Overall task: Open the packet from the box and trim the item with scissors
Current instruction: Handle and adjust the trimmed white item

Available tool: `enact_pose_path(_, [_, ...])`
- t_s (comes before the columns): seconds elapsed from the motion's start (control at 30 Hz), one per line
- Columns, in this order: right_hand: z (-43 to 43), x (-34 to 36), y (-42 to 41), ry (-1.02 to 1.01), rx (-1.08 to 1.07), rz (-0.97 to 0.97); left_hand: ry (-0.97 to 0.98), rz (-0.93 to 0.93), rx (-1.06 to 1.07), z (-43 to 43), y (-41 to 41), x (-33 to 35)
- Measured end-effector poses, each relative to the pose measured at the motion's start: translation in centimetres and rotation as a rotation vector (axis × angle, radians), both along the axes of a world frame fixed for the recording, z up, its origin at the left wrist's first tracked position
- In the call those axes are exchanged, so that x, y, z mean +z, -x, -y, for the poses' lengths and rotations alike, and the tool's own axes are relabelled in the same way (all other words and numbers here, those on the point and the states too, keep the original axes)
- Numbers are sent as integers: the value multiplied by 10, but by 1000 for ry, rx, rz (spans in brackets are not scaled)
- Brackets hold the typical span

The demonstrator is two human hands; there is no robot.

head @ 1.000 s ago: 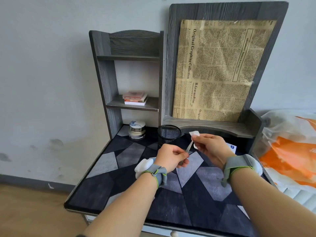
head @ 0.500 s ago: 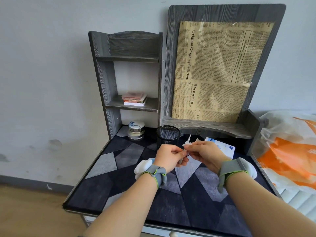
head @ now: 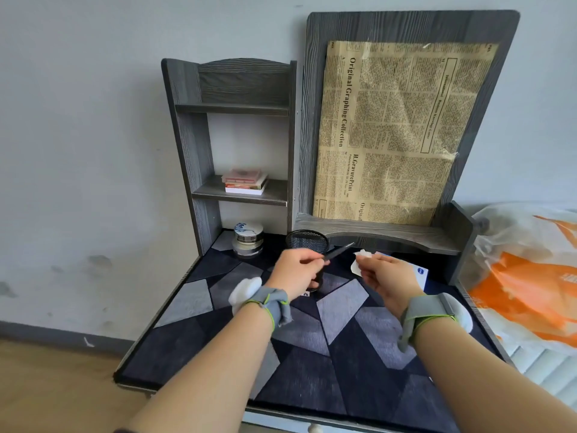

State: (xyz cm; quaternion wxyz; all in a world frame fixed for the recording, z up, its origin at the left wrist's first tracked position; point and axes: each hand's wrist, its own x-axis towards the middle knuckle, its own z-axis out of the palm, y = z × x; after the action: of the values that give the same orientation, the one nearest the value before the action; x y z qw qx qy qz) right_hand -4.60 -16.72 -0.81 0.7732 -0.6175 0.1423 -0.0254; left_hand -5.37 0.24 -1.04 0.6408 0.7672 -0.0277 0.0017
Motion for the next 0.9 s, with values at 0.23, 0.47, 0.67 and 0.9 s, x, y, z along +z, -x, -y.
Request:
enact_pose_path(0.23, [-9, -3, 0, 185, 119, -44, -103, -17, -114, -24, -6, 39])
enact_pose_path(0.47, [-16, -1, 4, 310, 173, -82, -43, 44, 132, -45, -16, 41])
enact_pose_path(0.67, [-12, -1, 3, 292, 145, -90, -580, 252, 335, -60, -29, 55])
enact_pose_path(0.9, [-12, -4, 0, 356, 173, -99, -906, 234, 148, -56, -34, 46])
